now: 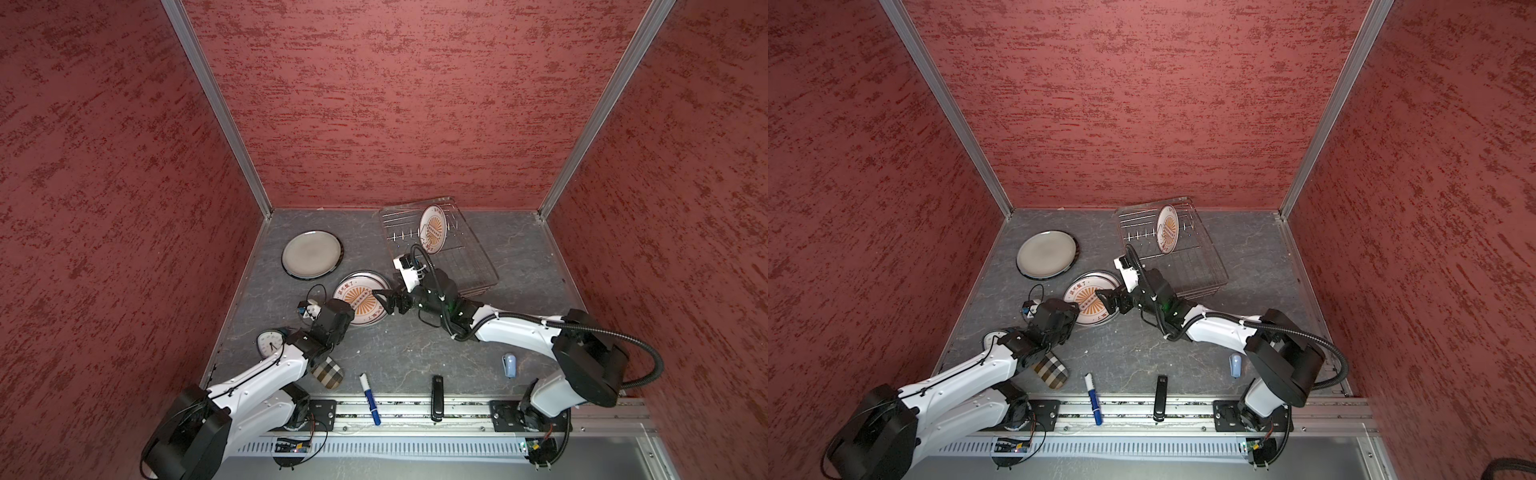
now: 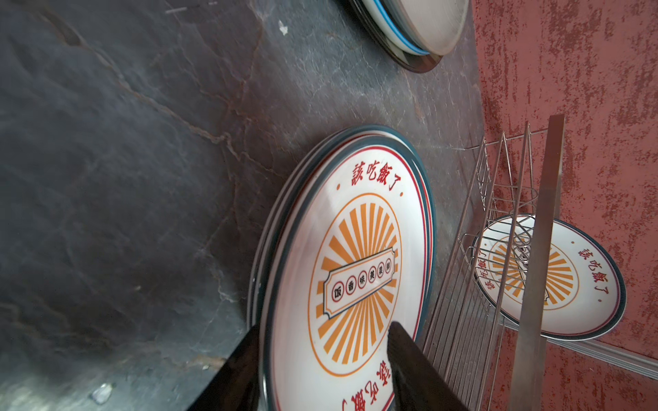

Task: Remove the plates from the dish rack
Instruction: 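Open the left gripper above the stack while the right gripper parks near the rack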

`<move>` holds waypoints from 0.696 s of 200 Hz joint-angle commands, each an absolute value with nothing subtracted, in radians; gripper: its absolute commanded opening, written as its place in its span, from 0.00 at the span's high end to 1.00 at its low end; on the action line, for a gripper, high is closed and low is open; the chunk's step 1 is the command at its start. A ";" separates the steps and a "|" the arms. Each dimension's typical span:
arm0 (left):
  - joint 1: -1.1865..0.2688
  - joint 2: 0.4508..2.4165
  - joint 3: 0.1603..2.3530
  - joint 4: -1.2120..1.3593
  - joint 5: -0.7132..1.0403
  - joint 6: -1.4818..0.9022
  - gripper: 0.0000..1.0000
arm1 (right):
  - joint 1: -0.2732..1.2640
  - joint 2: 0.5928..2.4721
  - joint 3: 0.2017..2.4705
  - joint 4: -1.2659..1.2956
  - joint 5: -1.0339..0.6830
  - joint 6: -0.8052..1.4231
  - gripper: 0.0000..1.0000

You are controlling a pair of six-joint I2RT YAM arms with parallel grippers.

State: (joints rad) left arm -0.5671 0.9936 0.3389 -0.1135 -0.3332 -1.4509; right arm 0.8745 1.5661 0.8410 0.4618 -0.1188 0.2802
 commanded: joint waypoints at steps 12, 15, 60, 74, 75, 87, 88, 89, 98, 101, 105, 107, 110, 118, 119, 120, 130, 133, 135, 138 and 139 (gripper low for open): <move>-0.571 0.972 0.328 -0.133 -0.367 -1.455 0.46 | 0.881 1.583 0.842 0.500 -0.100 0.284 0.03; -0.572 0.971 0.328 -0.133 -0.367 -1.456 0.46 | 0.881 1.583 0.842 0.500 -0.101 0.284 0.03; -0.583 0.968 0.322 -0.131 -0.382 -1.472 0.46 | 0.881 1.594 0.846 0.507 -0.108 0.288 0.03; -0.585 0.970 0.292 -0.057 -0.353 -1.467 0.46 | 0.881 1.594 0.842 0.516 -0.112 0.288 0.03; -0.586 0.970 0.292 -0.053 -0.350 -1.468 0.46 | 0.881 1.595 0.842 0.516 -0.111 0.289 0.03; -0.592 0.978 0.298 -0.065 -0.350 -1.472 0.46 | 0.881 1.597 0.847 0.510 -0.107 0.289 0.03; -0.592 0.978 0.299 -0.068 -0.351 -1.473 0.46 | 0.881 1.598 0.847 0.510 -0.107 0.289 0.03; -0.592 0.979 0.301 -0.069 -0.352 -1.473 0.46 | 0.881 1.598 0.848 0.509 -0.107 0.288 0.03; -0.592 0.977 0.319 -0.112 -0.370 -1.474 0.46 | 0.881 1.598 0.852 0.504 -0.108 0.290 0.03; -0.592 0.975 0.324 -0.126 -0.378 -1.475 0.46 | 0.881 1.597 0.851 0.504 -0.109 0.289 0.03; -0.592 0.972 0.329 -0.139 -0.387 -1.476 0.45 | 0.881 1.597 0.852 0.504 -0.112 0.290 0.03; -0.592 0.971 0.330 -0.143 -0.390 -1.475 0.45 | 0.881 1.597 0.850 0.505 -0.112 0.290 0.03; -0.592 0.969 0.331 -0.144 -0.394 -1.472 0.45 | 0.881 1.596 0.848 0.507 -0.113 0.290 0.03; -0.591 0.963 0.329 -0.143 -0.394 -1.464 0.44 | 0.881 1.594 0.844 0.509 -0.111 0.289 0.03; -0.590 0.962 0.328 -0.142 -0.393 -1.463 0.44 | 0.881 1.594 0.843 0.509 -0.110 0.290 0.03; -0.589 0.963 0.328 -0.141 -0.394 -1.462 0.44 | 0.881 1.592 0.843 0.509 -0.109 0.290 0.03; -0.585 0.956 0.322 -0.129 -0.387 -1.453 0.44 | 0.881 1.589 0.840 0.509 -0.106 0.288 0.03; -0.585 0.955 0.319 -0.125 -0.385 -1.450 0.44 | 0.881 1.588 0.839 0.510 -0.105 0.288 0.03; -0.584 0.954 0.317 -0.122 -0.383 -1.447 0.44 | 0.881 1.588 0.839 0.510 -0.104 0.288 0.03; -0.583 0.952 0.315 -0.115 -0.381 -1.445 0.44 | 0.881 1.587 0.838 0.511 -0.103 0.287 0.03; -0.583 0.952 0.315 -0.114 -0.381 -1.444 0.44 | 0.881 1.587 0.839 0.510 -0.103 0.288 0.03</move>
State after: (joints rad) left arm -0.5892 0.9718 0.3107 -0.1150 -0.3611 -1.4685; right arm 0.8745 1.5871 0.8410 0.4679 -0.1188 0.2848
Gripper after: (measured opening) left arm 0.561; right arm 0.968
